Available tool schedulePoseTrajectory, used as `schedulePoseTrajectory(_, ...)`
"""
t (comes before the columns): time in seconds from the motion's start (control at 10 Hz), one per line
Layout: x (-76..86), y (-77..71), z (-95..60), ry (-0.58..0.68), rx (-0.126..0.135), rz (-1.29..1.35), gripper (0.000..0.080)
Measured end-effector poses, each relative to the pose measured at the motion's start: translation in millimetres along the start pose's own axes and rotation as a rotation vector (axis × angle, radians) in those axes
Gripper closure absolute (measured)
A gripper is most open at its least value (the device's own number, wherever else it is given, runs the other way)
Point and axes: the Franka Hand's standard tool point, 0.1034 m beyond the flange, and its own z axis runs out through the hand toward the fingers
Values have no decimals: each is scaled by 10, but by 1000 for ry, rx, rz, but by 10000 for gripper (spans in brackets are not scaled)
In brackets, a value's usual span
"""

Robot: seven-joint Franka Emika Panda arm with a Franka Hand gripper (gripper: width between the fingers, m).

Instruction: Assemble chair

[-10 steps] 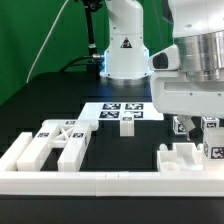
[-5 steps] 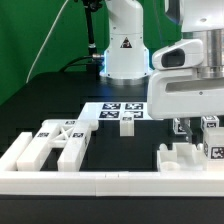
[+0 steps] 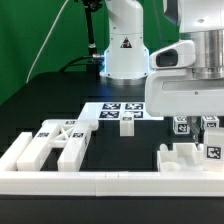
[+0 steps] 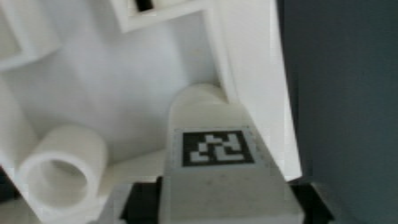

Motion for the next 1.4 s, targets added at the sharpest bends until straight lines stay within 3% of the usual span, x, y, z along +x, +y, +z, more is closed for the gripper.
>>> schedulePoseTrajectory(0.1,-1,0,-1,-2,1,126,511)
schedulePoseTrajectory(0.4,-54,-49,-13,-31,-44,682,511)
schedulePoseTrajectory(0.8,15,-52,-28,-83,-20,1238,511)
schedulePoseTrajectory(1.2,25,-11,1,-87,-19,1401,511)
schedulePoseTrajectory(1.4,22,-14,2,-87,-19,1396,263)
